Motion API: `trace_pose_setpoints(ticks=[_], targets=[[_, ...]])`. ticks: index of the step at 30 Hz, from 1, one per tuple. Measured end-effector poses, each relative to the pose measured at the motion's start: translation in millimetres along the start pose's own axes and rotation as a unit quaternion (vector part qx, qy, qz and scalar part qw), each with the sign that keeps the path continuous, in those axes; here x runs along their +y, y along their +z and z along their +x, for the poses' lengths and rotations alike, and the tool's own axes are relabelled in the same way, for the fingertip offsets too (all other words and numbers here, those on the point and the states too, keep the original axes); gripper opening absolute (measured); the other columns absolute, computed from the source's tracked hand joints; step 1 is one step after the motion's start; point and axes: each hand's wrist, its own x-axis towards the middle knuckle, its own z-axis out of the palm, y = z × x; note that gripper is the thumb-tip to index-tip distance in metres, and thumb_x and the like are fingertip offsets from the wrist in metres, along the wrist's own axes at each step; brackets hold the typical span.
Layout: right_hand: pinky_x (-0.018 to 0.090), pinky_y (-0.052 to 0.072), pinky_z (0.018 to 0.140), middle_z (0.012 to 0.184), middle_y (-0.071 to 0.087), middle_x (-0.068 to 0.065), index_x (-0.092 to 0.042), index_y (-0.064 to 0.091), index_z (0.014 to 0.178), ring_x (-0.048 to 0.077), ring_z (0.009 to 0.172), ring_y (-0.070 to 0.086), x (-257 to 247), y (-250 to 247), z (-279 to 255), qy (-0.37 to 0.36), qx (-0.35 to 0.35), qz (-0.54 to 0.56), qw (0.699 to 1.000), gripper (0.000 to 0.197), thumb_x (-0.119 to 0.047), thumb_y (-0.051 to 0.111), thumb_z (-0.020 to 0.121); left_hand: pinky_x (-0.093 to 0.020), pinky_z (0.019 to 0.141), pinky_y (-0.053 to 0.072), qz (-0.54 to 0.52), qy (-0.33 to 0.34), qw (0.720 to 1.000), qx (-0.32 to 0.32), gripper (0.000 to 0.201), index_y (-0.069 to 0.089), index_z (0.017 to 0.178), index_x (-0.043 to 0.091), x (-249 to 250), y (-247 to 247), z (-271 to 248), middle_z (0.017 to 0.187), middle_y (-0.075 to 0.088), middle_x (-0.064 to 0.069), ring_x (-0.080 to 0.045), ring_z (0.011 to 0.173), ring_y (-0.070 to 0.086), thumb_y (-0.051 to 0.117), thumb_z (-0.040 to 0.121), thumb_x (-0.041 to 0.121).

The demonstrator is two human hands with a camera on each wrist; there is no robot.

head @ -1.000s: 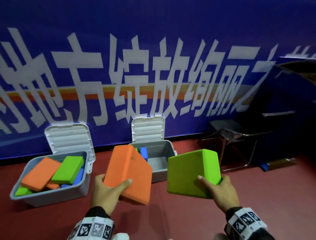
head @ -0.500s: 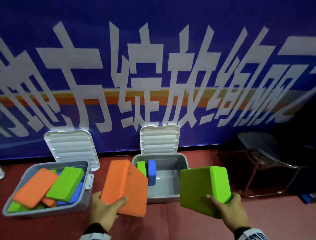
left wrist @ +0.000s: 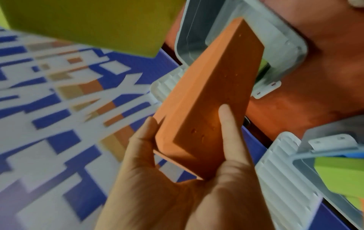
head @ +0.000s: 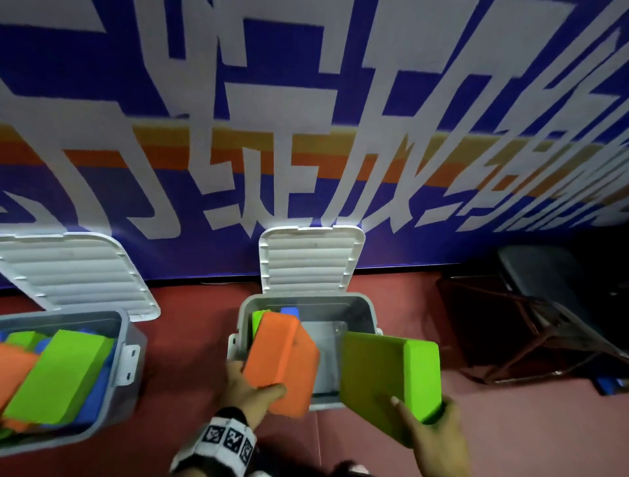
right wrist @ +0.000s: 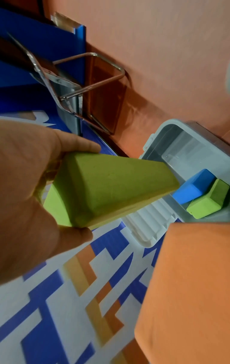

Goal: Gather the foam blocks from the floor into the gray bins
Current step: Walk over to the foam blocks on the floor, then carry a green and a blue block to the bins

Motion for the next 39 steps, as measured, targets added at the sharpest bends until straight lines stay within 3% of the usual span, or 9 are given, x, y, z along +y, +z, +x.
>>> trace_pose_setpoints(ticks=[4,8,12,17,22,26,33,36,39], targets=[[0.039,0.044,0.090,0.121,0.059,0.023,-0.008,0.051,0.118,0.031,0.103,0.058,-12.4,53.5,81.2,0.026,-0.041,-0.074,0.996,0.073,-0.025,0.090,0.058,-0.033,0.080,0.048,0.083,-0.033,0.996,-0.024,0.079,0.046,0.086,0.024,-15.4,47.0,72.5,0.091,0.063,0.000,-0.023,0.087,0.062,0.081,0.023,0.054],[0.041,0.046,0.092,0.118,0.061,0.023,-0.011,0.053,0.119,0.035,0.110,0.057,16.9,124.1,173.0,0.021,-0.060,-0.156,0.986,0.087,-0.046,0.089,0.048,-0.028,0.077,0.043,0.116,-0.057,0.991,-0.016,0.080,0.046,0.102,0.019,-33.2,107.1,150.5,0.097,0.061,-0.002,-0.020,0.089,0.058,0.089,0.040,0.045],[0.040,0.049,0.085,0.116,0.061,0.019,-0.009,0.046,0.120,0.034,0.106,0.059,62.2,185.9,246.1,0.026,-0.117,-0.178,0.977,0.085,-0.049,0.084,0.055,-0.033,0.085,0.047,0.163,-0.069,0.984,-0.004,0.090,0.037,0.105,0.026,-75.0,170.0,218.4,0.106,0.059,-0.002,-0.025,0.095,0.059,0.075,0.028,0.056],[0.043,0.046,0.092,0.121,0.053,0.016,-0.009,0.042,0.119,0.032,0.112,0.055,88.5,240.5,315.7,-0.007,-0.138,-0.224,0.965,0.089,-0.055,0.081,0.053,-0.031,0.085,0.042,0.216,-0.078,0.973,0.021,0.081,0.040,0.118,0.016,-102.1,225.7,277.1,0.117,0.052,-0.007,-0.029,0.105,0.054,0.085,0.054,0.039],[0.047,0.044,0.095,0.126,0.045,0.013,-0.008,0.038,0.121,0.035,0.116,0.052,103.2,278.8,366.8,-0.030,-0.161,-0.283,0.945,0.087,-0.059,0.075,0.060,-0.038,0.087,0.047,0.193,-0.089,0.976,0.044,0.075,0.041,0.107,0.017,-129.0,257.6,325.4,0.112,0.059,-0.009,-0.029,0.099,0.058,0.087,0.053,0.038],[0.047,0.045,0.091,0.123,0.043,0.011,-0.008,0.040,0.118,0.033,0.115,0.051,115.6,299.0,394.3,-0.066,-0.161,-0.349,0.921,0.083,-0.061,0.072,0.063,-0.037,0.086,0.045,0.184,-0.089,0.976,0.078,0.076,0.044,0.117,0.010,-141.3,273.1,350.9,0.117,0.057,-0.012,-0.031,0.104,0.056,0.086,0.058,0.035],[0.041,0.035,0.103,0.137,0.033,0.015,-0.018,0.031,0.144,0.038,0.123,0.041,130.2,315.5,421.1,-0.152,-0.191,-0.300,0.922,0.077,-0.024,0.069,0.078,-0.037,0.098,0.041,0.172,-0.050,0.983,0.045,0.070,0.036,0.138,0.010,-160.4,295.3,382.7,0.133,0.048,-0.016,-0.032,0.119,0.050,0.067,0.076,0.000],[0.040,0.034,0.106,0.139,0.031,0.014,-0.018,0.037,0.142,0.036,0.125,0.040,134.6,310.3,420.3,-0.160,-0.219,-0.305,0.913,0.071,-0.013,0.063,0.076,-0.033,0.093,0.042,0.221,-0.033,0.975,0.013,0.060,0.043,0.132,0.011,-164.4,296.3,379.3,0.130,0.049,-0.015,-0.031,0.114,0.052,0.060,0.077,-0.005],[0.040,0.037,0.104,0.136,0.035,0.015,-0.013,0.045,0.135,0.036,0.121,0.043,134.7,301.5,413.3,-0.152,-0.222,-0.291,0.918,0.061,-0.014,0.065,0.077,-0.015,0.079,0.033,0.255,-0.027,0.966,-0.018,0.051,0.049,0.128,0.009,-161.5,289.5,369.2,0.134,0.043,-0.012,-0.020,0.093,0.051,0.059,0.079,-0.004]])
